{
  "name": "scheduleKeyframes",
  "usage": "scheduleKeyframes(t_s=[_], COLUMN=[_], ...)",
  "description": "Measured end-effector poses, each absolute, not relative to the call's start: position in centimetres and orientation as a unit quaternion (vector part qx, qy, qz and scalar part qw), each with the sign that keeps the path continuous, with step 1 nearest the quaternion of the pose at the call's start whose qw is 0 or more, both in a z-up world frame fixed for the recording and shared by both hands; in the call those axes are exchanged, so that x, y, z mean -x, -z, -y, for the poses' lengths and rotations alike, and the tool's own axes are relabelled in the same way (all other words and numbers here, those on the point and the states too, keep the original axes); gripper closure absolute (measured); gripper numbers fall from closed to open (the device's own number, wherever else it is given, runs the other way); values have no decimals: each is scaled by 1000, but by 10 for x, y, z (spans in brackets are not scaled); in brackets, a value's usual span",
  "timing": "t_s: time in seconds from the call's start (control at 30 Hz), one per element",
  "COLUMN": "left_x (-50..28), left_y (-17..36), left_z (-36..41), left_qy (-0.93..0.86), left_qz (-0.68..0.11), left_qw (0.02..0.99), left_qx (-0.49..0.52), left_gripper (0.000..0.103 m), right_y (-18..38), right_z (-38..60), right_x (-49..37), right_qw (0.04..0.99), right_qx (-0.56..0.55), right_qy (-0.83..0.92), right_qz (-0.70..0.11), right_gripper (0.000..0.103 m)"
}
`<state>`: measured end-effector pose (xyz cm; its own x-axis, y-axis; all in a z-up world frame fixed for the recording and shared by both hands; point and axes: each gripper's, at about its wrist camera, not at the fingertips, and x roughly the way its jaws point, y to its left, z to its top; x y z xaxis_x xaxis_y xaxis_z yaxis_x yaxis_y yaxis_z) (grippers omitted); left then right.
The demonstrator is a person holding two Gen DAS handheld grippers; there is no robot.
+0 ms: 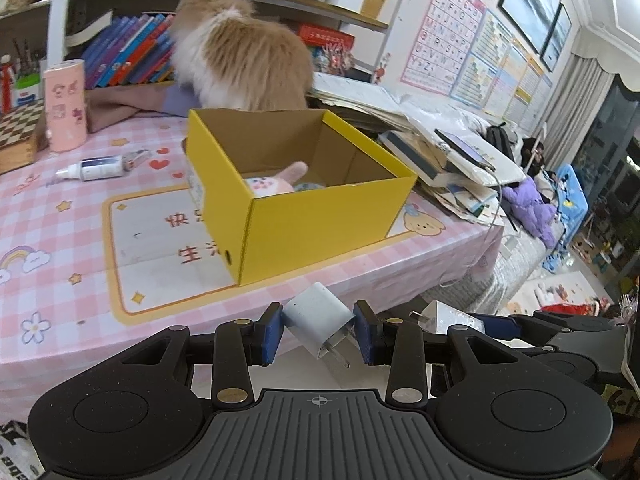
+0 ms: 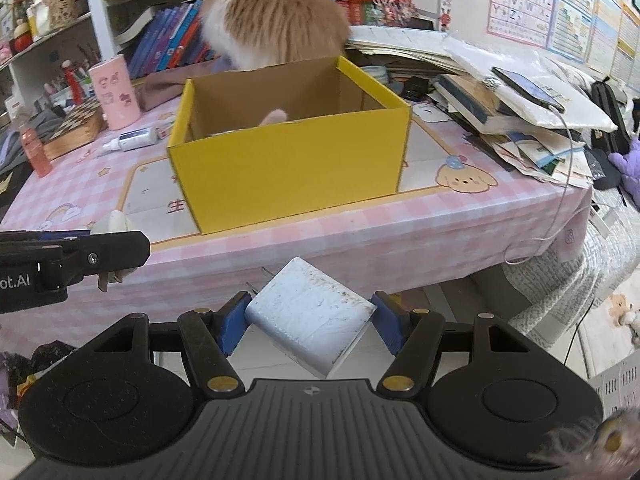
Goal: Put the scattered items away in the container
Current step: 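Carry the white charger and plug over the yellow box with both tools, then open the right tool to drop the charger while the left releases the plug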
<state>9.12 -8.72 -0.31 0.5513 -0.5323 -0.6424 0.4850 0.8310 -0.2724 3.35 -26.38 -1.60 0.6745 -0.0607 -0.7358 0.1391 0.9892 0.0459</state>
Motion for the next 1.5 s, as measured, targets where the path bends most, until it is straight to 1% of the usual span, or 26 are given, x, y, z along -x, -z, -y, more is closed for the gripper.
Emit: scheduleKeyframes(t_s=[0.4,0.73,0.87,1.17,1.5], left_x=[-112,-152,-174,-223,-278], left_y=[-3,-29,-36,-40,-19], left_z=[106,116,125,146,173], left_qy=[298,282,268,231,195], left_qz=[-359,-323,-311,-308,-341], left_qw=[884,903,911,923,920], left_qx=[21,31,34,17,-17], left_gripper=[66,66,66,66,66], right_y=[12,-33,-41,-40,-9], right_z=[284,294,299,318,316], right_x=[-60,-110,-137,-199,-270], right_qw=[920,949,953,949,929], right_qx=[-56,-27,-18,0,58], right_qy=[54,14,-5,-49,-110], right_qz=[-383,-314,-301,-313,-348], right_gripper=[39,39,39,39,39])
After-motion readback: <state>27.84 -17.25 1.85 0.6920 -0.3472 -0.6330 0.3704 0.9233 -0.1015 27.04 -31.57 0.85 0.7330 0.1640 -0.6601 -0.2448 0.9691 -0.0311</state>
